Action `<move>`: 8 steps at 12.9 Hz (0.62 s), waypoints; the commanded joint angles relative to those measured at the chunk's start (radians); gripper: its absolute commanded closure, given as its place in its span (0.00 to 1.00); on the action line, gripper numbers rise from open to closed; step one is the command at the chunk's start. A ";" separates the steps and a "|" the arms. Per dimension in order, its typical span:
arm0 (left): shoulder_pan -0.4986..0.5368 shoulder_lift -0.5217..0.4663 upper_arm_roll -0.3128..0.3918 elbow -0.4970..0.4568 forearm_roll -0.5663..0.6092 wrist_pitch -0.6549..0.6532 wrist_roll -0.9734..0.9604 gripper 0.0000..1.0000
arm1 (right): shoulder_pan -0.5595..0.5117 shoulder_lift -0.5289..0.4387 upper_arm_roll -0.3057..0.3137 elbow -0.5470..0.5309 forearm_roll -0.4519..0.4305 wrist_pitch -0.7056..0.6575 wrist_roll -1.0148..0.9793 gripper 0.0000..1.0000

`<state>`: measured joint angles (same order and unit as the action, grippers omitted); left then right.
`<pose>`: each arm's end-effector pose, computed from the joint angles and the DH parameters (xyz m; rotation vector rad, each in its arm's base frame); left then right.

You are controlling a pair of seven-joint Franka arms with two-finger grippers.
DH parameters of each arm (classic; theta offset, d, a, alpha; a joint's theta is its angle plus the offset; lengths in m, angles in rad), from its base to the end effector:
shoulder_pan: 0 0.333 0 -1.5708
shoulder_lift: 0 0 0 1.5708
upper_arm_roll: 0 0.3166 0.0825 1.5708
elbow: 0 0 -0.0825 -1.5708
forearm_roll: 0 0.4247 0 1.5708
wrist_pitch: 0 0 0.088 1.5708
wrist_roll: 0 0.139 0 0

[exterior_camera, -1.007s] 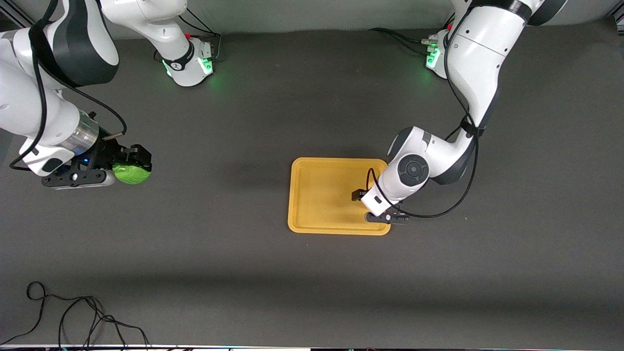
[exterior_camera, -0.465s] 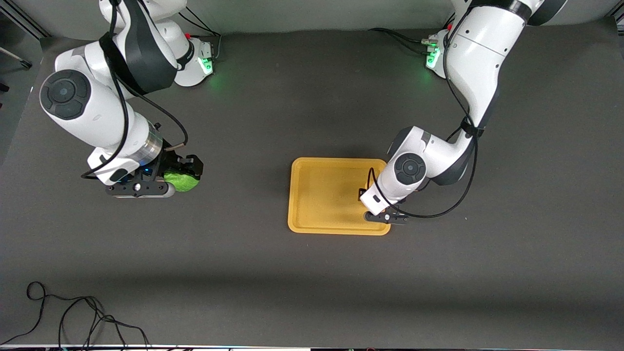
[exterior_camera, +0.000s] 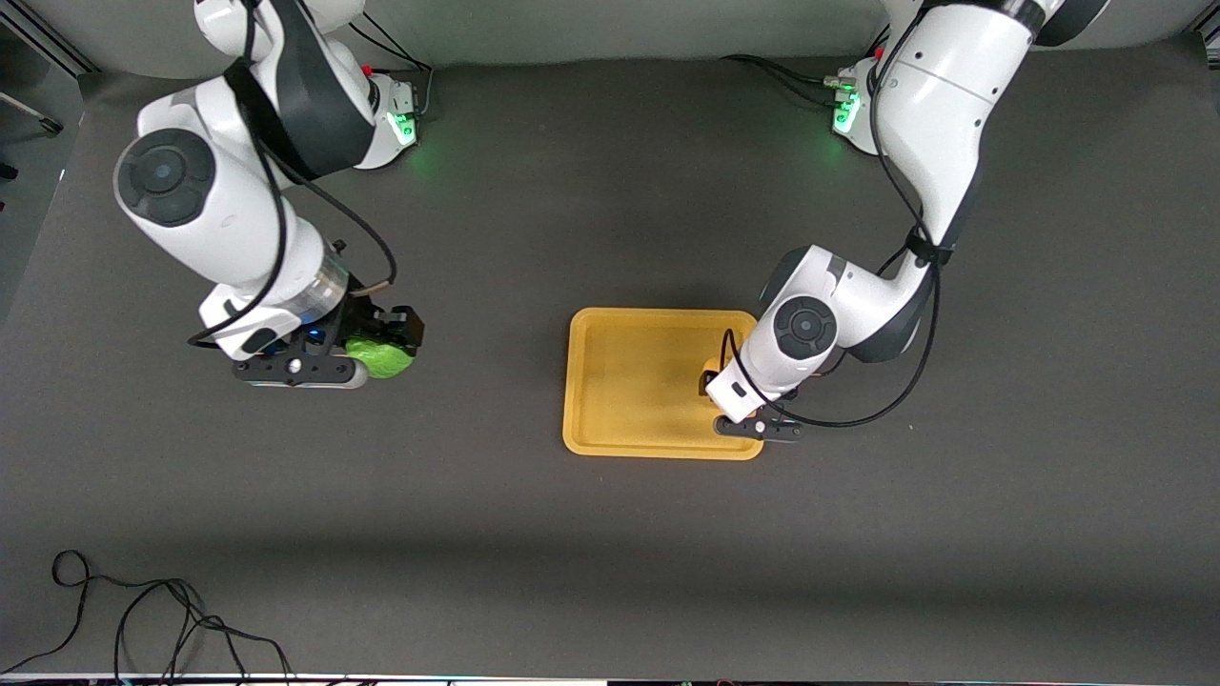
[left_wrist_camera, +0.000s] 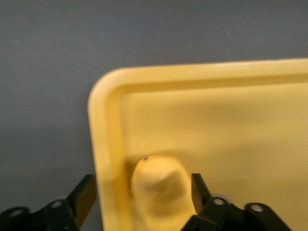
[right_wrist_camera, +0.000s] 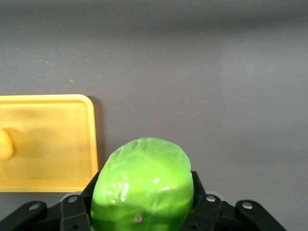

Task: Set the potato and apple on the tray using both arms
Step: 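Carry the potato onto the tray with the left gripper while the right lifts the apple, then open the left gripper and withdraw while the right gripper carries the apple over the tray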

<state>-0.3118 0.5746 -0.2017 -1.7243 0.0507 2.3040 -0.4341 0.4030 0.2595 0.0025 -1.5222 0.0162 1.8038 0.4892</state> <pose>0.6176 -0.3366 0.2015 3.0680 -0.1236 -0.0260 0.6284 0.2716 0.4726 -3.1142 0.1361 -0.0200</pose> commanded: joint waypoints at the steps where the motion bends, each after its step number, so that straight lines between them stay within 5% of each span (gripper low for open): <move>1: 0.035 -0.209 0.021 -0.014 0.021 -0.197 -0.006 0.00 | 0.066 0.084 -0.007 0.117 -0.005 -0.018 0.110 0.51; 5: 0.164 -0.409 0.027 -0.009 0.015 -0.447 0.180 0.00 | 0.193 0.193 -0.007 0.238 -0.013 -0.020 0.322 0.51; 8: 0.290 -0.533 0.030 -0.055 0.006 -0.486 0.345 0.00 | 0.314 0.323 -0.009 0.385 -0.034 -0.020 0.518 0.52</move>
<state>-0.0939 0.1275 -0.1674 -1.7052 0.0630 1.8185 -0.1790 0.6469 0.4671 0.0048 -1.2939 0.0126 1.8052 0.9004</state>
